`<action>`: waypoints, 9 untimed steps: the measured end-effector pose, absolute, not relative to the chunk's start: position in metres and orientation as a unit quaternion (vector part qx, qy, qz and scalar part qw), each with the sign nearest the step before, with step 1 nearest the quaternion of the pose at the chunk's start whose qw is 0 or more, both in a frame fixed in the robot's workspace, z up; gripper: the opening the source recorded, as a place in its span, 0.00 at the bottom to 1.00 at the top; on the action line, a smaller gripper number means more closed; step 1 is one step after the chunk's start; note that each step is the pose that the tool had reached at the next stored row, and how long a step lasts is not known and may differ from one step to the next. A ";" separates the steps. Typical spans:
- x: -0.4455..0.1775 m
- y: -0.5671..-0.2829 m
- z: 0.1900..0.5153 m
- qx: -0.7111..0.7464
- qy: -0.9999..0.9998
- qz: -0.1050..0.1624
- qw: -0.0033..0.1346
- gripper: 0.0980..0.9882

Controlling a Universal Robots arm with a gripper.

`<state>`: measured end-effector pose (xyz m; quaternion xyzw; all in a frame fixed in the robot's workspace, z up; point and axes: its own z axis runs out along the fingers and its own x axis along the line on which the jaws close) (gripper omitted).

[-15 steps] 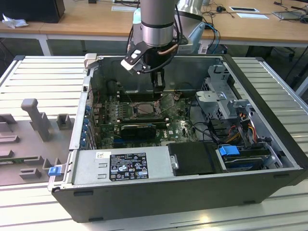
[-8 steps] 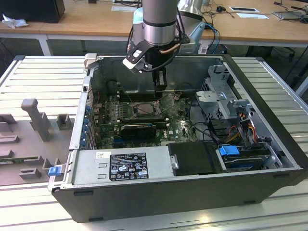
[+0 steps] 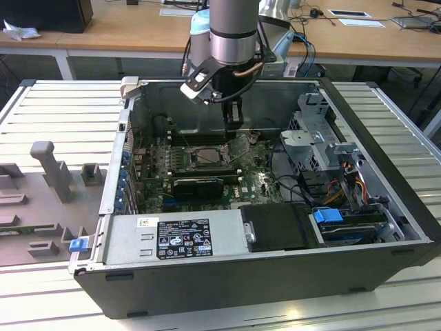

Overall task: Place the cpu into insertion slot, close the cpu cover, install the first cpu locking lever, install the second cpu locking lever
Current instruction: 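Close the cpu cover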

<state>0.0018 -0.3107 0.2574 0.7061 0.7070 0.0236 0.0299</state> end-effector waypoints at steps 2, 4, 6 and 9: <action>0.006 -0.311 0.258 0.706 0.707 0.023 0.029 0.01; 0.010 -0.311 0.258 0.706 0.707 0.023 0.029 0.01; 0.014 -0.311 0.258 0.706 0.707 0.023 0.029 0.01; 0.018 -0.311 0.258 0.706 0.707 0.023 0.029 0.01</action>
